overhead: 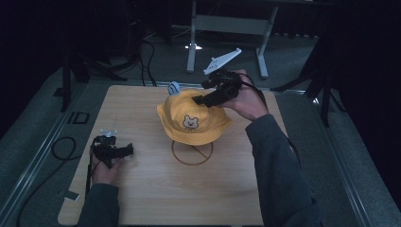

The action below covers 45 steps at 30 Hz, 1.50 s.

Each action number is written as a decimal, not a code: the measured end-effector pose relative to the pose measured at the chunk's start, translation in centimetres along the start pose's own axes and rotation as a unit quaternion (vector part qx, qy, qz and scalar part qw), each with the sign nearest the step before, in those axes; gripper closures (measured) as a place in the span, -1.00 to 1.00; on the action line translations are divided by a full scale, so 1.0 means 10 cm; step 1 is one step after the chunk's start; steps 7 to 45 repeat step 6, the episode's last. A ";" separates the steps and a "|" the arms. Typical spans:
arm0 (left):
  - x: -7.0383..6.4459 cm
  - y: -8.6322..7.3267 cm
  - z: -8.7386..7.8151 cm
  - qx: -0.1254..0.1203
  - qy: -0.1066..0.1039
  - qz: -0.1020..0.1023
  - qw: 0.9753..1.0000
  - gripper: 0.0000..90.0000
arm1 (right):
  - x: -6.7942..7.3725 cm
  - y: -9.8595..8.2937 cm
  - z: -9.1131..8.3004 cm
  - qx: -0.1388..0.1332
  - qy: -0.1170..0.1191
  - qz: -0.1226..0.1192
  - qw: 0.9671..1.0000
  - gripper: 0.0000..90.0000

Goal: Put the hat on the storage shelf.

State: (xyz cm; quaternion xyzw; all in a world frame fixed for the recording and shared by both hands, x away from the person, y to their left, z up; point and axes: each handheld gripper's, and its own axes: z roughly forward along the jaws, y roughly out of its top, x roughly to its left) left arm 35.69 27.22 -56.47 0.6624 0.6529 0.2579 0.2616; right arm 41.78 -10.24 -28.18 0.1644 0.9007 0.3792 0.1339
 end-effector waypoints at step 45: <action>0.00 0.00 0.00 0.000 0.000 0.000 1.000 -0.97 | -0.01 -0.02 -0.11 -0.002 -0.014 0.000 1.000 -0.47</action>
